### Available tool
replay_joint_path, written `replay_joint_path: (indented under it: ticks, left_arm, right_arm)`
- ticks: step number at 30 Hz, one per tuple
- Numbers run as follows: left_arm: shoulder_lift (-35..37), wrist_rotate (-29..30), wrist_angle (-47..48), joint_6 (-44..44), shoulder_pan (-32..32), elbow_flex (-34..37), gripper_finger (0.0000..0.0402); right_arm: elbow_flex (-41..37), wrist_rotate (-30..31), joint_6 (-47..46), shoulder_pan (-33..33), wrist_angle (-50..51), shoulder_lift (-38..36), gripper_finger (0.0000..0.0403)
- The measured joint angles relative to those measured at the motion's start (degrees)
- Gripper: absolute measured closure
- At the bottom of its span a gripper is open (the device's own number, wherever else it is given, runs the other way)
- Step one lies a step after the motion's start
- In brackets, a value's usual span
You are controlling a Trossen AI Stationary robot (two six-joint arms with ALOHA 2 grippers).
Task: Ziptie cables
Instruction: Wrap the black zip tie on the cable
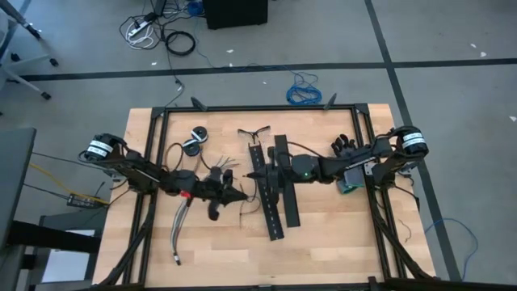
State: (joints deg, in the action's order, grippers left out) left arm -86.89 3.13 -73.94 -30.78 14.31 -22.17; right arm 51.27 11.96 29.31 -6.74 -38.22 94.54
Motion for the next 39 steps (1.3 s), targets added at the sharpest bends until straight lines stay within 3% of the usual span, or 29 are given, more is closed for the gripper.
replay_joint_path:
  ticks: [3,7,13,22,39]
  left_arm:
    - [0.0,-0.9,-5.3,-1.7,-0.1,2.5,0.0401]
    - [-0.2,-3.6,-4.2,-2.7,-0.1,2.5,0.0401]
    - [-0.8,-8.5,-3.0,-2.8,-1.2,0.3,0.0401]
    - [-0.8,-10.2,-0.1,-4.4,-5.0,0.2,0.0401]
    - [-0.9,-11.4,4.0,-3.7,-6.0,-1.9,0.0401]
  right_arm:
    - [0.0,2.9,2.8,-0.9,-0.5,0.0,0.0403]
    - [0.0,2.8,3.9,-0.4,-2.0,0.0,0.0403]
    - [0.0,-0.3,3.9,0.1,-1.4,0.0,0.0403]
    - [0.0,-0.6,4.4,-1.0,-0.7,0.0,0.0403]
    - [0.0,-0.4,4.9,-0.6,-0.6,0.0,0.0403]
